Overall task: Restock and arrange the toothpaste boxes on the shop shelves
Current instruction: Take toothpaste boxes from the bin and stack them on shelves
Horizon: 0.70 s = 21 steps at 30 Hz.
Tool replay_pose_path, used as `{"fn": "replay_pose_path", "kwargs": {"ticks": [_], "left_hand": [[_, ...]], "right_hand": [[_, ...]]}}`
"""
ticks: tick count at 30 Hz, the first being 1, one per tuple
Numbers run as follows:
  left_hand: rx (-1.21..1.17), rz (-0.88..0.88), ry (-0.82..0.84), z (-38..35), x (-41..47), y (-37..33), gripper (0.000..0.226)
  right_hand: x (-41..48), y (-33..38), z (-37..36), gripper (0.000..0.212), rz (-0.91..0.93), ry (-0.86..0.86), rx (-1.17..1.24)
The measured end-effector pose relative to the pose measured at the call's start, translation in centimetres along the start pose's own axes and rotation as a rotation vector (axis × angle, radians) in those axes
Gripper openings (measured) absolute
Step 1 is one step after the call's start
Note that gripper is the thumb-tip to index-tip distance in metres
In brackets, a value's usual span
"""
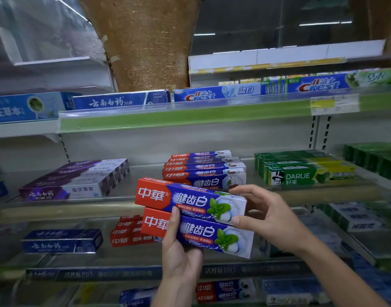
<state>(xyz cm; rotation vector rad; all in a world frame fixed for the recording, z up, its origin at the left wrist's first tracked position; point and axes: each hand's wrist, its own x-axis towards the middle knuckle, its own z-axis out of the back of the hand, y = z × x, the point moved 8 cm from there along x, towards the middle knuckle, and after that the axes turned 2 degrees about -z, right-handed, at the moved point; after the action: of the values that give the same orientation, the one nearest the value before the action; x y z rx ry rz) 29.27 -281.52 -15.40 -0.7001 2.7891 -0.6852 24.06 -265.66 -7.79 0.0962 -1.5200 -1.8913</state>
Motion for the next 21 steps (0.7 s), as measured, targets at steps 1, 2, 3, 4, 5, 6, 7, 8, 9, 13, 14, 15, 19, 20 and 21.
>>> {"fn": "replay_pose_path", "kwargs": {"ticks": [1, 2, 3, 4, 5, 6, 7, 8, 9, 13, 14, 15, 19, 20, 21], "left_hand": [[0.003, 0.000, -0.004, 0.0, -0.2, -0.1, 0.115], [0.002, -0.002, -0.005, -0.1, -0.4, -0.3, 0.116], [0.000, -0.004, -0.011, 0.0, -0.6, -0.5, 0.116], [-0.005, -0.006, -0.017, 0.0, -0.8, -0.7, 0.117], [-0.011, -0.009, -0.026, 0.1, -0.9, -1.0, 0.118], [-0.018, -0.013, -0.031, 0.3, -1.0, -1.2, 0.118], [-0.025, -0.017, -0.034, 0.4, -1.3, -1.5, 0.117], [-0.029, -0.019, -0.034, 0.5, -1.4, -1.6, 0.116], [-0.034, -0.016, -0.033, 0.6, -1.5, -1.7, 0.115], [-0.033, -0.005, -0.044, 1.0, -1.9, -1.7, 0.115], [-0.029, 0.003, -0.042, 0.9, -2.0, -1.5, 0.112], [-0.034, 0.008, -0.037, 0.9, -2.2, -1.4, 0.105], [-0.034, 0.020, -0.040, 0.8, -2.8, -0.9, 0.084], [-0.027, 0.022, -0.047, 0.8, -2.9, -0.8, 0.082], [-0.023, 0.025, -0.048, 0.8, -2.9, -0.8, 0.075]], "right_hand": [[-0.1, 0.1, 0.0, 0.045, 0.000, -0.005, 0.005], [-0.2, 0.2, 0.0, 0.045, 0.000, -0.008, 0.006], [-0.4, 0.4, -0.1, 0.044, 0.000, -0.009, 0.003], [-0.6, 0.4, -0.1, 0.043, 0.002, -0.012, -0.006], [-0.8, 0.6, -0.1, 0.043, 0.002, -0.014, -0.017], [-1.0, 0.7, -0.1, 0.043, -0.001, -0.014, -0.023], [-1.2, 0.9, -0.2, 0.043, -0.007, -0.013, -0.022], [-1.4, 1.0, -0.3, 0.043, -0.012, -0.012, -0.019], [-1.6, 1.1, -0.3, 0.043, -0.012, -0.011, -0.018], [-2.3, 1.5, -0.6, 0.047, -0.004, -0.015, -0.028], [-2.4, 1.5, -0.6, 0.047, -0.005, -0.016, -0.022], [-2.6, 1.4, -0.6, 0.047, -0.008, -0.014, -0.014], [-3.1, 1.3, -0.5, 0.046, -0.017, -0.008, -0.004], [-3.2, 1.2, -0.5, 0.046, -0.020, -0.007, -0.007], [-3.4, 1.2, -0.4, 0.046, -0.024, -0.008, -0.003]]}}
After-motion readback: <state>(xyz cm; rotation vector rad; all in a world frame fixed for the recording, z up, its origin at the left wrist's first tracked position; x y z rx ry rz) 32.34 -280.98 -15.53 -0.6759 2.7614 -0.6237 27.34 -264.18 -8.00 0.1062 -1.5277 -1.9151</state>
